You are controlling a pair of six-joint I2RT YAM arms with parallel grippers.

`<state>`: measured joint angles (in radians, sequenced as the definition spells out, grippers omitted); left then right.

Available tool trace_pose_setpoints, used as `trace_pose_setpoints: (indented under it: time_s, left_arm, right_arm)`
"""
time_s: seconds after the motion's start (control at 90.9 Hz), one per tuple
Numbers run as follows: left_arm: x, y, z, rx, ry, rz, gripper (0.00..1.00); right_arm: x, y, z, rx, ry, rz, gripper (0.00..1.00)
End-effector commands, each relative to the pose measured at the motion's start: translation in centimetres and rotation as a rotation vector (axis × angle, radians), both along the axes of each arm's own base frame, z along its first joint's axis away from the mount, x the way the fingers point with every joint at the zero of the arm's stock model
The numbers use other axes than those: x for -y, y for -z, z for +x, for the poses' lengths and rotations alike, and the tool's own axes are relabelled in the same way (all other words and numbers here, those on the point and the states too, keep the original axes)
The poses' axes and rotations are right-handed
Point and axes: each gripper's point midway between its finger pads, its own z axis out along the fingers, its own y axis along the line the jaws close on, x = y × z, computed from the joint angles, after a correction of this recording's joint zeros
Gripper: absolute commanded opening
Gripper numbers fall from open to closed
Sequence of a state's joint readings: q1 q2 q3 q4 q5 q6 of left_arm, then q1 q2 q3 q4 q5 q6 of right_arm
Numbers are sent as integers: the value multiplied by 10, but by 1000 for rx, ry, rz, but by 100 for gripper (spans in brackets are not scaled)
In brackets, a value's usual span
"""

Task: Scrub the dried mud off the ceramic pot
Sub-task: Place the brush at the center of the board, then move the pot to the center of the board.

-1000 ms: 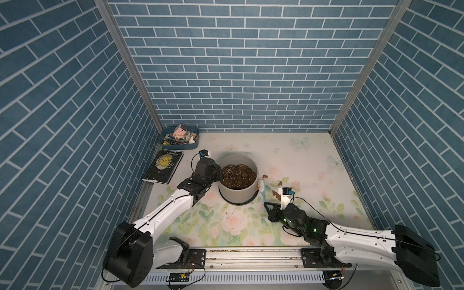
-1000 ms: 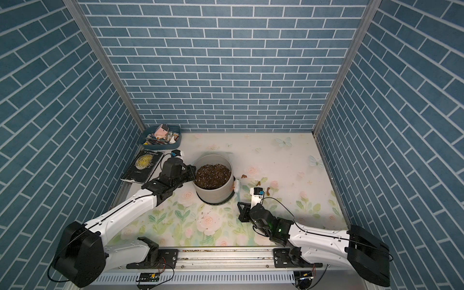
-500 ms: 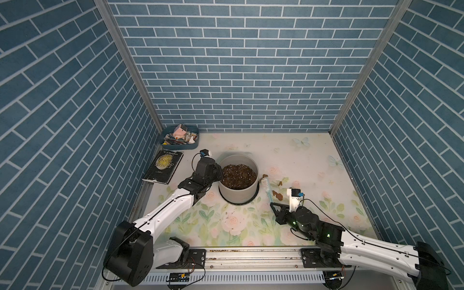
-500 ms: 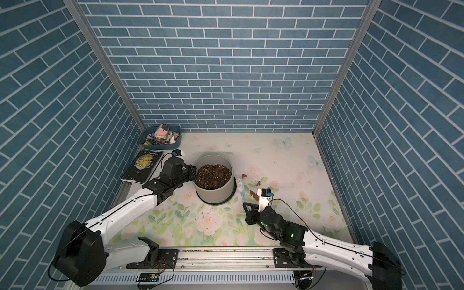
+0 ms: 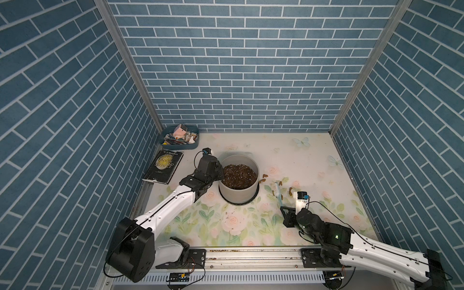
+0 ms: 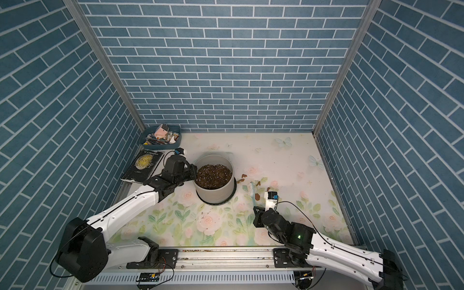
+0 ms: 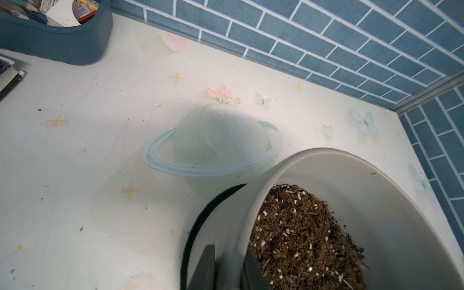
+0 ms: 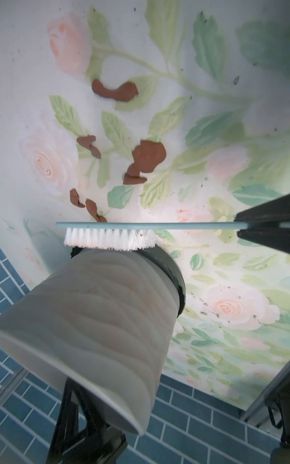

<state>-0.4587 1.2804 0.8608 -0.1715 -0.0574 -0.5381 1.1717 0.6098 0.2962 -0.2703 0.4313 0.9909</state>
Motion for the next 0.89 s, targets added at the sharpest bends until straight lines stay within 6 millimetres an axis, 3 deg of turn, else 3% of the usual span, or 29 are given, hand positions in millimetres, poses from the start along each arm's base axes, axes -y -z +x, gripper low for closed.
trace_pose_setpoints:
  time_s: [0.0, 0.44, 0.649, 0.88]
  left_arm:
    - [0, 17, -9, -98, 26, 41, 0]
    - [1, 16, -21, -128, 147, 185, 0]
    - [12, 11, -36, -129, 238, 185, 0]
    - [19, 21, -50, -146, 280, 170, 0]
  right_arm:
    - [20, 8, 4, -23, 77, -118, 0]
    - [97, 36, 39, -204, 317, -253, 0]
    - [113, 49, 52, -246, 368, -247, 0]
    - [110, 67, 53, -281, 337, -229, 0]
